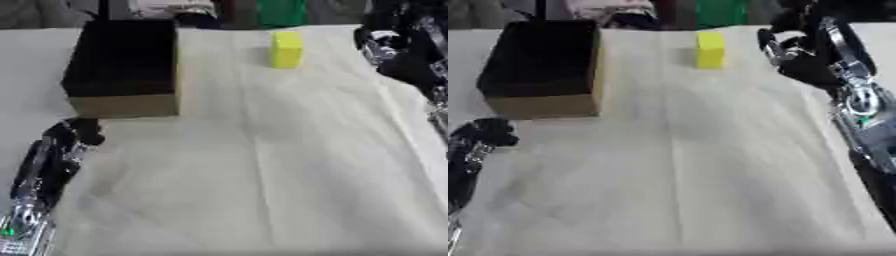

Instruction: Pick up objects on the table and place them in the box.

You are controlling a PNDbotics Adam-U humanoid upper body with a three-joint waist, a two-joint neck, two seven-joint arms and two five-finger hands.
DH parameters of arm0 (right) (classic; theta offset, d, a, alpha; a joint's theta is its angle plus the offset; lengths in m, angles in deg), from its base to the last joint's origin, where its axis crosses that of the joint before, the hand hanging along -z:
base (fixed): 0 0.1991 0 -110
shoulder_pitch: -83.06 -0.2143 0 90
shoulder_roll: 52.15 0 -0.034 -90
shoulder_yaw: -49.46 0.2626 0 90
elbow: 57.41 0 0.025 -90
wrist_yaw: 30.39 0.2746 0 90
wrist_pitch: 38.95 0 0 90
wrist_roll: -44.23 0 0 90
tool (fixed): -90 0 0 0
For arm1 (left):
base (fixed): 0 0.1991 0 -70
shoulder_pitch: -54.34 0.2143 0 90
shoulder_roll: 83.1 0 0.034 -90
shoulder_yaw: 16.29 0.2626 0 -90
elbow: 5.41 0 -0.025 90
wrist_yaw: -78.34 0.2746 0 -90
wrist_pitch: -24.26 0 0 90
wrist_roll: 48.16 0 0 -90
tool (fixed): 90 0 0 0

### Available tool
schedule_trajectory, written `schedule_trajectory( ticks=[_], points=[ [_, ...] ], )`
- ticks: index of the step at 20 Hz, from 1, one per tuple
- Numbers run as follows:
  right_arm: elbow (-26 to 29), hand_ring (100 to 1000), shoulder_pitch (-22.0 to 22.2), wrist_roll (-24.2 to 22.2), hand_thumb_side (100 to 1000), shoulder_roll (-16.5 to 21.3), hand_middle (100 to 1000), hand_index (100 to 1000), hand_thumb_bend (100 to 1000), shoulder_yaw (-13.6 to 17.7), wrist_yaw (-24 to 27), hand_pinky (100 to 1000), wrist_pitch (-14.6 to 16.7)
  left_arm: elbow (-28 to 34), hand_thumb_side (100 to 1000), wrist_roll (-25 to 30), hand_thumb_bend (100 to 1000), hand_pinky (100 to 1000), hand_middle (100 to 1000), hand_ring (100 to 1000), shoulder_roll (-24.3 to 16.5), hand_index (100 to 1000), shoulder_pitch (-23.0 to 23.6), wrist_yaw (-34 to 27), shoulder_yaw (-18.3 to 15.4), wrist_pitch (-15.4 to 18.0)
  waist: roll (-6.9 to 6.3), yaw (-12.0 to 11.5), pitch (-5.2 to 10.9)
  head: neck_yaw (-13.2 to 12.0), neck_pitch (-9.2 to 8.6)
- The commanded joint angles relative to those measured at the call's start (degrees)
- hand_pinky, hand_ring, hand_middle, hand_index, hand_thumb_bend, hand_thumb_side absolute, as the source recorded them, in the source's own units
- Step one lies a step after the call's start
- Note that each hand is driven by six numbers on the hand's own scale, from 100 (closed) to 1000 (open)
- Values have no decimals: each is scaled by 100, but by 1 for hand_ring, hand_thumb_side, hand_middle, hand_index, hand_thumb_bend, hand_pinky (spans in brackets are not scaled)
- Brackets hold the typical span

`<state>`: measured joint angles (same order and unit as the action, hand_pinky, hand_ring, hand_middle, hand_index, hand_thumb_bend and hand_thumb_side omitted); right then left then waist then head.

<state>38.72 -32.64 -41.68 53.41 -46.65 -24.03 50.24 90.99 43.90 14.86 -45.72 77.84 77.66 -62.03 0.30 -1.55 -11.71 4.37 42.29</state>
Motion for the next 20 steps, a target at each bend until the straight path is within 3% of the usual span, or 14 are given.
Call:
schedule_trajectory(
  ticks=[1, 14, 20],
  points=[
    [150, 765, -82, -69, 291, 321, 681, 885, 294, 6, -71, 612, 2, 100, 631, -6, 526, 674, 581, 592, -48, 690, -21, -12, -58, 23, 17, -8, 93, 1, 1],
    [246, 851, -323, -1060, 268, 1299, 791, 934, 465, -117, -146, 675, 176, 93, 631, 5, 527, 674, 580, 591, -88, 688, -10, 3, -52, 27, 97, -47, 106, -39, -39],
    [-99, 922, -776, -2046, 155, 1633, 854, 948, 660, -148, -311, 736, 476, 89, 632, 18, 527, 674, 580, 591, -114, 688, -12, 18, -40, 28, 146, -101, 101, -61, -60]
  ],
)
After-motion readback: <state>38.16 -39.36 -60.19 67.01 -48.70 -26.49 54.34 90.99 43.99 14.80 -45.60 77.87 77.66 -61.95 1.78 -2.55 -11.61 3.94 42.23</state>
